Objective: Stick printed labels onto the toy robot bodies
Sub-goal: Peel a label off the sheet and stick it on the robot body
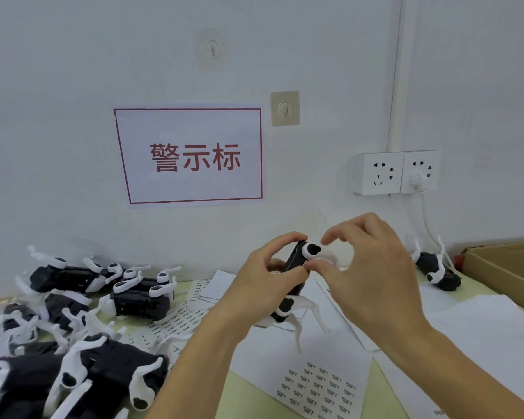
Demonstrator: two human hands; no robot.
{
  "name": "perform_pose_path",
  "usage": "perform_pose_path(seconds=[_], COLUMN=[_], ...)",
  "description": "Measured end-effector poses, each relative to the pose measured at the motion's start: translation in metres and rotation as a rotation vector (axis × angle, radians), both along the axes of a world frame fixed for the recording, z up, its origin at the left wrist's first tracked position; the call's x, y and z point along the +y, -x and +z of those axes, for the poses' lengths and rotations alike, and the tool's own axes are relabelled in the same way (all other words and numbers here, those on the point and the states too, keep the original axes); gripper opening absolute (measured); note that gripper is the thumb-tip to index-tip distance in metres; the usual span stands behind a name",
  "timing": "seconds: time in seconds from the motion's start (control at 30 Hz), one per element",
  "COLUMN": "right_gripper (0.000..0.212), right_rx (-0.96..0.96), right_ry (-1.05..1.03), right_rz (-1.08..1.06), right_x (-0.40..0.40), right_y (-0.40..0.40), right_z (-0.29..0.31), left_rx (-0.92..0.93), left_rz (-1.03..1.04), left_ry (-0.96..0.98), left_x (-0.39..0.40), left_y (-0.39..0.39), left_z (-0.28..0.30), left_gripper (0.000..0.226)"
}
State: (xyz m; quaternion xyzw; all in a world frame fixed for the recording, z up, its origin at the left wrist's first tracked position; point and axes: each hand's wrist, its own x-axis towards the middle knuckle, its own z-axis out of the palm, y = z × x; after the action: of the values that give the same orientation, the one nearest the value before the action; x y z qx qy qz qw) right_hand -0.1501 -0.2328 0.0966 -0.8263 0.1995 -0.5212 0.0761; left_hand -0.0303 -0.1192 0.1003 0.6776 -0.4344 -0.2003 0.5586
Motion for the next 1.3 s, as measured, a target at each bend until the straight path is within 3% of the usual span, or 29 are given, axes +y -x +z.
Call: perform_pose_path(seconds=[0.27,0.37,0.6,0.83,1.03,1.3], right_gripper=[0.044,0.049,0.027,0.035,0.046,0.031], right_rx=[0.074,0.132,0.125,0.126,0.125,0.124], right_ry=[-0.632,-0.771,-0.906,-0.945,-0.982,-0.874], right_rz=[0.402,0.552,0.652,0.666,0.824,0.741], right_x=[-0.017,-0.019,-0.018,-0.021,-0.024,-0.021], right_y=[0.003,0.004,0.000,-0.001,0.003,0.002], right_z=[0.008,0.008,0.003,0.001,0.007,0.005], left_rx=[0.028,0.024,0.024,0.022,0.067,0.101], left_rz=[-0.020,-0.044,-0.124,-0.173,-0.189,-0.214], left_ry=[0.080,0.090,0.112,0.124,0.142,0.160], left_x=[0.002,0.001,0.003,0.001,0.001,0.001], left_y=[0.001,0.002,0.002,0.003,0.001,-0.001], left_z=[0.004,0.005,0.004,0.001,0.004,0.004], left_gripper=[0.047,0.046,0.047,0.048,0.051,0.047])
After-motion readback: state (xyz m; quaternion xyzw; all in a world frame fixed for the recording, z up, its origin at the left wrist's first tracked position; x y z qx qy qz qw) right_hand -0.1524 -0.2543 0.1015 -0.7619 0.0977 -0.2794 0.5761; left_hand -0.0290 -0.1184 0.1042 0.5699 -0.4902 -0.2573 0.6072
